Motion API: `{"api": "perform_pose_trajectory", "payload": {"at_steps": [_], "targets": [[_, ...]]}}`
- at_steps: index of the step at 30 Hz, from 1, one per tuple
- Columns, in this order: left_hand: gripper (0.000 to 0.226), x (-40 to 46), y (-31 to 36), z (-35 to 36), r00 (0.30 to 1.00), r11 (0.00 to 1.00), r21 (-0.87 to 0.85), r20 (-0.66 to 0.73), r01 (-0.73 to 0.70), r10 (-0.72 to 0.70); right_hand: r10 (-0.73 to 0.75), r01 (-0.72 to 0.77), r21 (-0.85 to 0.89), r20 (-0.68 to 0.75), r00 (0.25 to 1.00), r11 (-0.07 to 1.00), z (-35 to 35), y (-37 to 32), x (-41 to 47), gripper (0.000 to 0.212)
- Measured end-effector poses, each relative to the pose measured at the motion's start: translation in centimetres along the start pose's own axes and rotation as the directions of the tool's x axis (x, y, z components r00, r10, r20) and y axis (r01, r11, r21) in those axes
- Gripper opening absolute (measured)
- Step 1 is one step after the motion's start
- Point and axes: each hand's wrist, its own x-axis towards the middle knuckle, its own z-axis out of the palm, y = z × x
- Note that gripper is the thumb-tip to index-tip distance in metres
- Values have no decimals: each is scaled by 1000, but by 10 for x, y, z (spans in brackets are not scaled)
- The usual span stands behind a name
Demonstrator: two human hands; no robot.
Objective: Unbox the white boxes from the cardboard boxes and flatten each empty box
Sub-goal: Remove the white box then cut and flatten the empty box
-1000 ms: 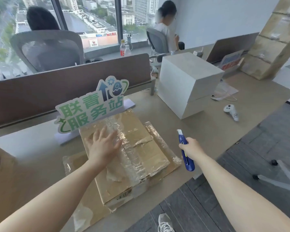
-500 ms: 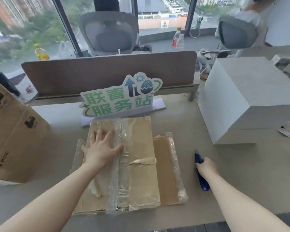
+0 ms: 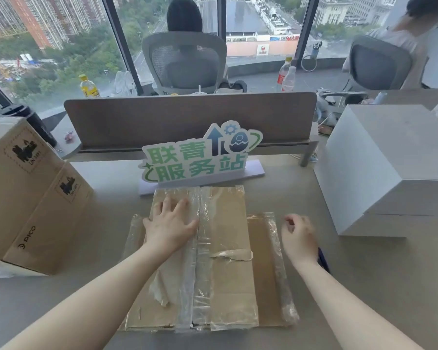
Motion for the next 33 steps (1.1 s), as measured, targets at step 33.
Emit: {"api": "perform_pose_trajectory", "payload": {"at_steps": [33], "targets": [[50, 68, -58, -89, 954, 402, -910, 204, 101, 220, -195, -121, 569, 462, 865, 813, 1, -158, 64, 33]]}}
